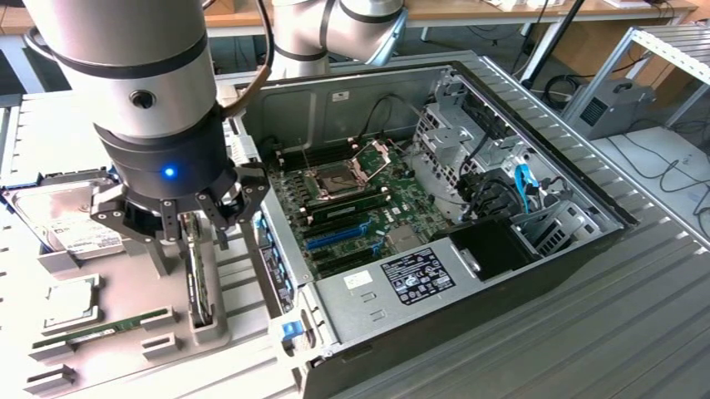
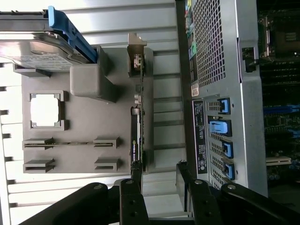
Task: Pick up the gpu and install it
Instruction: 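Pick up the gpu and move the gpu toward the slot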
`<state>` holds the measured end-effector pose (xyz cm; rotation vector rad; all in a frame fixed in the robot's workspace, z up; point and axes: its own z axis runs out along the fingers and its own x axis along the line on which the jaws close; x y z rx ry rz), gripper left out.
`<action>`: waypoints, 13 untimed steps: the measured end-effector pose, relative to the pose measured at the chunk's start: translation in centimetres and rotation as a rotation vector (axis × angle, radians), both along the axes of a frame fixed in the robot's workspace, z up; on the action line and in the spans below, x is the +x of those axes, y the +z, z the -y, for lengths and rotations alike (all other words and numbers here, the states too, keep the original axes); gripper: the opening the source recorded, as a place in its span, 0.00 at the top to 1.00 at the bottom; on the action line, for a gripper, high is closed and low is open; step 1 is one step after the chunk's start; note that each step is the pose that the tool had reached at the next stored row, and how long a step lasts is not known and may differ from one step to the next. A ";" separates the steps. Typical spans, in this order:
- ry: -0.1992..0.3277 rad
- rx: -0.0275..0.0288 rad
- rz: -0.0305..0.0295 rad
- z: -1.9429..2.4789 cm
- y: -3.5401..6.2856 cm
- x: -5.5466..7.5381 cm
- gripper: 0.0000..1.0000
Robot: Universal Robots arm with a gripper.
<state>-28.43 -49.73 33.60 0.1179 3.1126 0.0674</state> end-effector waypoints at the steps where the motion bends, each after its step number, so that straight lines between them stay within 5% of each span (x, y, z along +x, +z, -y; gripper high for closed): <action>1: 0.000 0.0000 0.0000 0.00 -0.02 0.0 0.58; 13: 0.000 -0.0001 -0.0001 0.00 -0.25 0.0 0.58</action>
